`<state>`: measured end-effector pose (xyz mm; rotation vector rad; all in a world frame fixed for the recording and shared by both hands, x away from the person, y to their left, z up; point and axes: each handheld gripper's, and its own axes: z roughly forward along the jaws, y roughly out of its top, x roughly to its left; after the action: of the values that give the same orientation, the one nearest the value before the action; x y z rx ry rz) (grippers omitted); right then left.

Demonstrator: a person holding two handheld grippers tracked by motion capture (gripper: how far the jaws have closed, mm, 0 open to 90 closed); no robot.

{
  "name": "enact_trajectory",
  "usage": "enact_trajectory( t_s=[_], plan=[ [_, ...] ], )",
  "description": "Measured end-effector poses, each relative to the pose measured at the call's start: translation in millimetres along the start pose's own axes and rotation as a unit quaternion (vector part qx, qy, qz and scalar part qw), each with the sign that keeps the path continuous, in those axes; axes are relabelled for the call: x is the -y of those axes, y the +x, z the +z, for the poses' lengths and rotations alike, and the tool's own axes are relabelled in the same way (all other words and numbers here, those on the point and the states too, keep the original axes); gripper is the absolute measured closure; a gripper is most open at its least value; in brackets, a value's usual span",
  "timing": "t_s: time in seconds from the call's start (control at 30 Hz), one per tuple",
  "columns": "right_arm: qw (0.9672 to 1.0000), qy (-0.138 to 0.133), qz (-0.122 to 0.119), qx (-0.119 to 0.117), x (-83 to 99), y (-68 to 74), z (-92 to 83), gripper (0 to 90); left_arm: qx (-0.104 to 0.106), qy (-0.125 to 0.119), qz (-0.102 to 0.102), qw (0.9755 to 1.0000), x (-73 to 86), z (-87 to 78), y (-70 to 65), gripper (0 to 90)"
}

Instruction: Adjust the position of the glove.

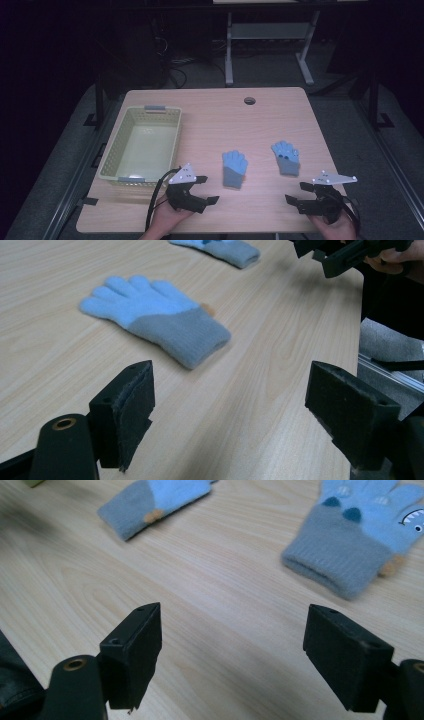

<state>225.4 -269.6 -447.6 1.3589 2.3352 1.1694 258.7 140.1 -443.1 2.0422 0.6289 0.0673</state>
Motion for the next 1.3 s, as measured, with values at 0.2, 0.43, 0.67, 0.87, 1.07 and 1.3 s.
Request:
enact_trajectory(
  t_s=[0.2,0.43,0.67,0.87,1.07,1.3],
  plan=[
    [1.0000,0.001,0.006,0.003,0.0,-0.8,1.9,21.4,0.010,0.010,0.009,0.9999,0.5,5.9,-3.5,19.4],
    [1.0000,-0.004,-0.003,0.007,-2.9,2.7,2.1,20.1,0.015,0.011,0.015,0.9997,0.1,7.8,-7.3,19.5],
    [0.9999,0.000,-0.011,0.004,-8.7,4.6,8.3,19.0,0.014,0.009,0.013,0.9998,-0.1,7.1,-5.5,19.5],
    [0.9996,0.003,-0.026,0.001,-21.4,6.0,14.3,19.6,0.013,0.007,0.010,0.9998,0.8,5.2,-5.9,19.6],
    [0.9992,0.013,-0.039,0.005,-34.0,5.4,17.5,20.2,0.008,-0.002,0.008,0.9999,-0.7,0.1,-4.5,20.1],
    [0.9992,0.026,-0.031,-0.006,-46.0,0.8,24.9,20.6,0.007,0.002,0.008,0.9999,-0.6,2.1,-4.8,20.1]
  ],
)
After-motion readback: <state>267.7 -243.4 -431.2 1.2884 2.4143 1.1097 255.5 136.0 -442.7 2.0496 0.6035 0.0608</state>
